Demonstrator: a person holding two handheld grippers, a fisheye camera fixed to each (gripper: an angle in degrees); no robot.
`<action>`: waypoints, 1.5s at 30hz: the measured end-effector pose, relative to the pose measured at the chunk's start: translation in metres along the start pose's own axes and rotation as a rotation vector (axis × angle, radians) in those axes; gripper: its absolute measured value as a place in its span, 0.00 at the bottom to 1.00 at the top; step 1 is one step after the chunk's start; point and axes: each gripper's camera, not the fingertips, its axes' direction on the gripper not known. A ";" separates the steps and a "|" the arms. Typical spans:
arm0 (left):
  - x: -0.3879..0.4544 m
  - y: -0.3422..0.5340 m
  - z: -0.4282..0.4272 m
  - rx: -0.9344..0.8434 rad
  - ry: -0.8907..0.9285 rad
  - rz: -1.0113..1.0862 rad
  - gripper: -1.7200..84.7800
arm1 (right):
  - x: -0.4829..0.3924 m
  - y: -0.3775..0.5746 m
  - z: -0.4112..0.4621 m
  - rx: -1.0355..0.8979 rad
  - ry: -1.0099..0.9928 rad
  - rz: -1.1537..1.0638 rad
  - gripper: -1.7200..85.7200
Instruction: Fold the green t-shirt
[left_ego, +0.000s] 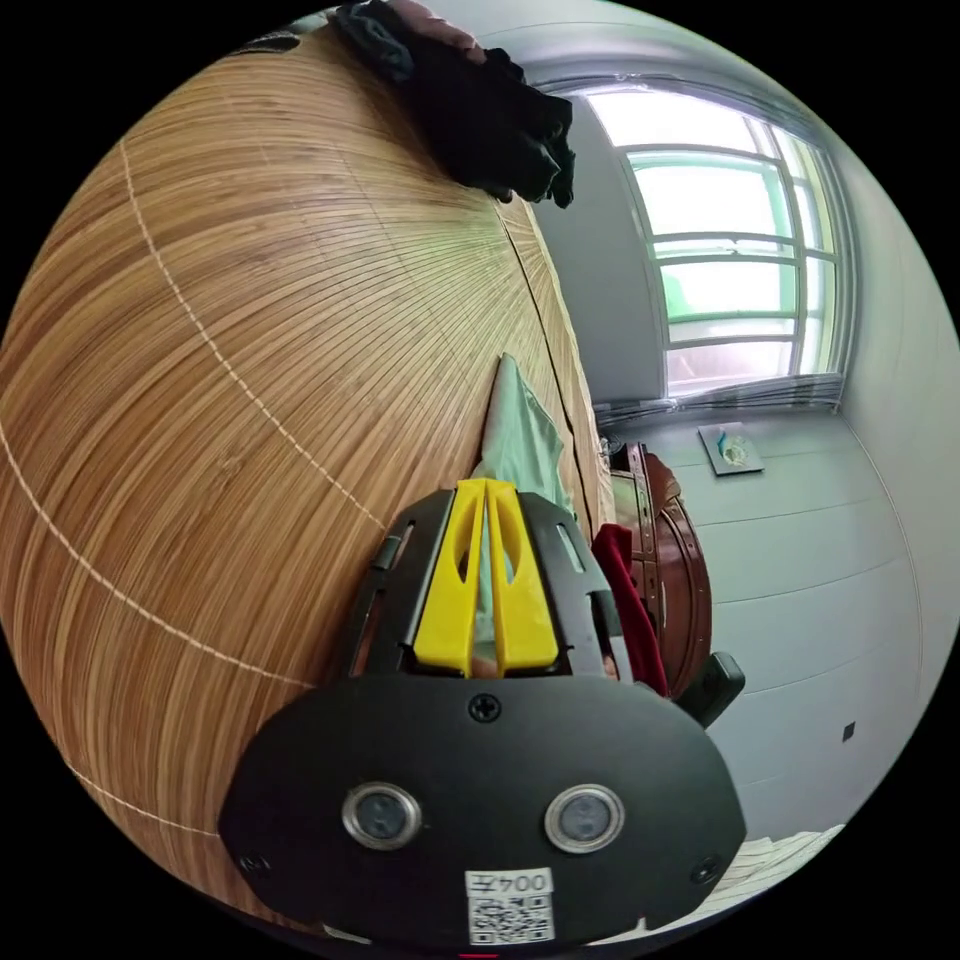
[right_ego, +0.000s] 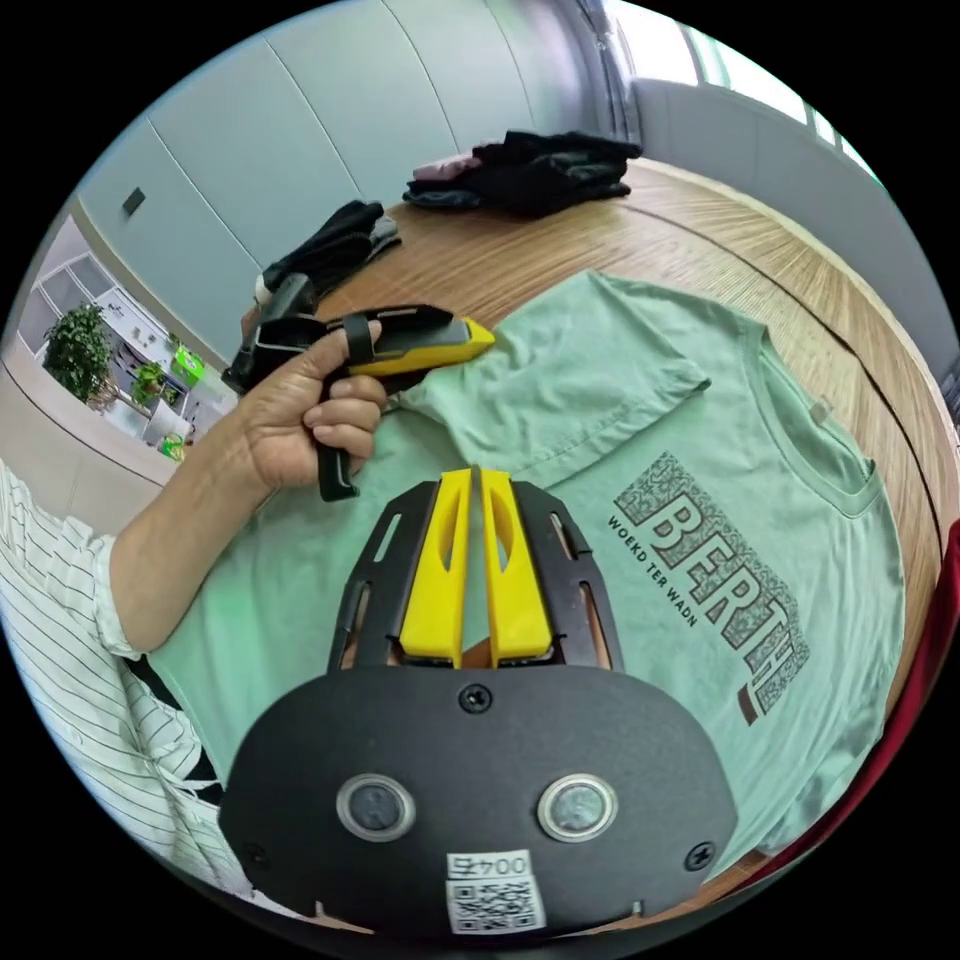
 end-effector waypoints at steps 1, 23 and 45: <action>0.001 0.001 0.000 0.004 -0.004 0.002 0.02 | 0.000 0.004 -0.018 0.049 0.004 0.012 0.03; 0.185 0.155 0.099 -0.137 -0.369 0.902 0.02 | 0.111 0.396 -0.368 0.393 0.301 0.908 0.09; 0.202 0.166 0.165 -0.287 -0.473 0.770 0.02 | 0.257 0.600 -0.396 0.920 -0.456 1.678 0.12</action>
